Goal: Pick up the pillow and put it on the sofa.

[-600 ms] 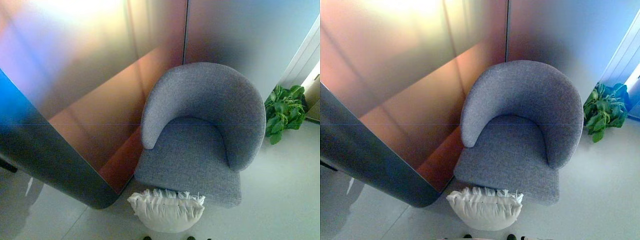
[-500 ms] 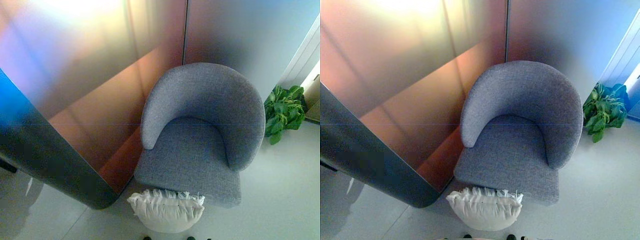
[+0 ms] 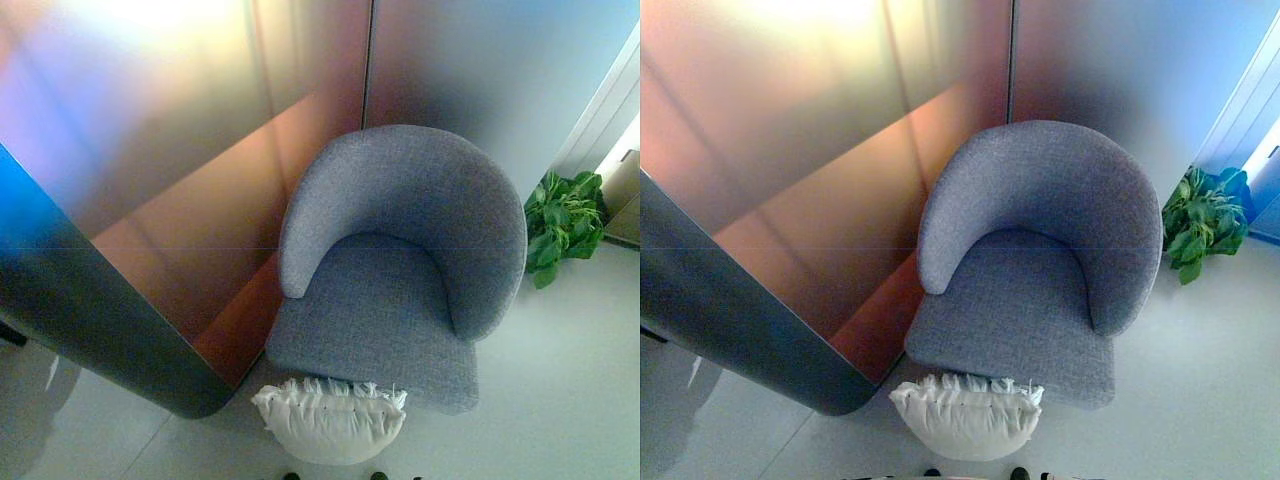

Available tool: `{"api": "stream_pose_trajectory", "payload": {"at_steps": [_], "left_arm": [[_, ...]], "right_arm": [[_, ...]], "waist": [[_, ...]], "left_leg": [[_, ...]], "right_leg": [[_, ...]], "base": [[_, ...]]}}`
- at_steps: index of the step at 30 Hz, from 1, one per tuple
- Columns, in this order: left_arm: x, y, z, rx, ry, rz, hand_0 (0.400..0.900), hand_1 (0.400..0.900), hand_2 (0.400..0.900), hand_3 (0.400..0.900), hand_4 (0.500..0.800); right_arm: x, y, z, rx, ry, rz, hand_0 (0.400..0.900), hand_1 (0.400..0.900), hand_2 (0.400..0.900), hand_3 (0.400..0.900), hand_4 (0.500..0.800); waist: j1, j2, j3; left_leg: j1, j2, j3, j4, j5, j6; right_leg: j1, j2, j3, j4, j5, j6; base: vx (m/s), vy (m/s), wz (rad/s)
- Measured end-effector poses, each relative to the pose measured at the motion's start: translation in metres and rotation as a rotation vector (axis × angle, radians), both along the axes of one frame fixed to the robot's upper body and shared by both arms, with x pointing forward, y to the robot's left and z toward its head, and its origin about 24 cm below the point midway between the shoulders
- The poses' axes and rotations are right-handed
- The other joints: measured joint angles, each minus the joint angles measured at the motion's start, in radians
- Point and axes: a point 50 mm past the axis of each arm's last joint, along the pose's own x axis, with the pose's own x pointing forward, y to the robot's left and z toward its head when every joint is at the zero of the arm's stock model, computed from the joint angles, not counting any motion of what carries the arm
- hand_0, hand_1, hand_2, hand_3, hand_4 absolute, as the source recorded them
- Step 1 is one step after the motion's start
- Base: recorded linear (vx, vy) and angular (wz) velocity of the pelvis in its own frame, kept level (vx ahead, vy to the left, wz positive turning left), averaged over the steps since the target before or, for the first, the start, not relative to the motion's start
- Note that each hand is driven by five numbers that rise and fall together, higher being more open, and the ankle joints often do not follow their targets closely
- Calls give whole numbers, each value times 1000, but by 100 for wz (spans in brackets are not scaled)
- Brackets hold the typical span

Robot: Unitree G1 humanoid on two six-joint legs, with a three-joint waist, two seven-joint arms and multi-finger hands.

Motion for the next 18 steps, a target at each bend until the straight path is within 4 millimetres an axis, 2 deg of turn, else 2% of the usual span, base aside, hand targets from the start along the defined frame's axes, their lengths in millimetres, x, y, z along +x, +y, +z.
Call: {"api": "stream_pose_trajectory", "payload": {"at_steps": [7,11,15,18], "left_arm": [[4,14,4,121,-2,-23,900,900,900,900,800],[14,22,8,178,-21,-39,900,900,900,900,800],[41,21,14,206,-87,-48,900,900,900,900,800],[74,20,23,211,-184,-24,900,900,900,900,800]], "right_arm": [[1,-3,1,8,6,-1,900,900,900,900,800],[11,-13,7,-7,-6,4,900,900,900,900,800],[34,-27,17,-48,-46,23,900,900,900,900,800],[61,-29,25,-70,-103,65,900,900,900,900,800]], "waist": [[-6,7,1],[-27,37,6],[-42,79,65],[-55,88,133]], "left_leg": [[2,0,6,0,0,0],[-34,-2,13,1,2,5],[-102,-9,35,4,19,14],[-165,-11,52,18,26,19]], "right_leg": [[-4,0,13,1,0,0],[-55,-8,25,7,4,2],[-126,-14,50,12,32,2],[-198,-15,68,25,46,4]], "base": [[47,47,-7],[-68,124,-13],[-120,132,-13],[-151,99,-10]]}}
